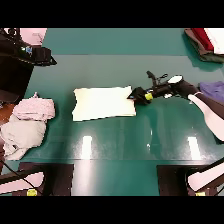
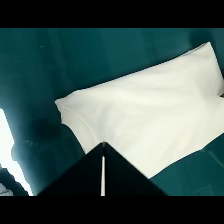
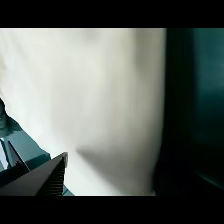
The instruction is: Fold the shirts.
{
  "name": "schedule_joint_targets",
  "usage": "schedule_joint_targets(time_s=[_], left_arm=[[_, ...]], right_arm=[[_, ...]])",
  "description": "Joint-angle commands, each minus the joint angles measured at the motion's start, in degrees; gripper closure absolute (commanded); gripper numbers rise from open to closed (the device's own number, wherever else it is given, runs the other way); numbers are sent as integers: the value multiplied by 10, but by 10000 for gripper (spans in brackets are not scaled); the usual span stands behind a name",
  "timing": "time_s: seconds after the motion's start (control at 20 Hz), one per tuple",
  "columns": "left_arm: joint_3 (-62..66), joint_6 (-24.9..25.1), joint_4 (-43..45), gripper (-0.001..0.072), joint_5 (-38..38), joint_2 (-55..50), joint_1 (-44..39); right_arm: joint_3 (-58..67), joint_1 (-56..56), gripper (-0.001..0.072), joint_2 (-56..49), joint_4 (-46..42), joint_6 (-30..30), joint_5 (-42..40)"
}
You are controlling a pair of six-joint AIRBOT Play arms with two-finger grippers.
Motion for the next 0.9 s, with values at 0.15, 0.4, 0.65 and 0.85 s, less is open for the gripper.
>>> schedule_joint_targets(time_s=[0.15,0.4,0.65,0.85], left_arm=[[0,0,-1,685,-21,0,0],[0,0,-1,685,-26,0,-22],[0,0,-2,685,2,0,-106],[0,0,-2,685,77,-1,-171]], right_arm=[[75,76,496,-44,8,-3,-12],[58,48,694,-6,7,-15,-23],[-58,-109,694,142,6,-18,-53],[-97,-307,695,253,-50,-18,-71]])
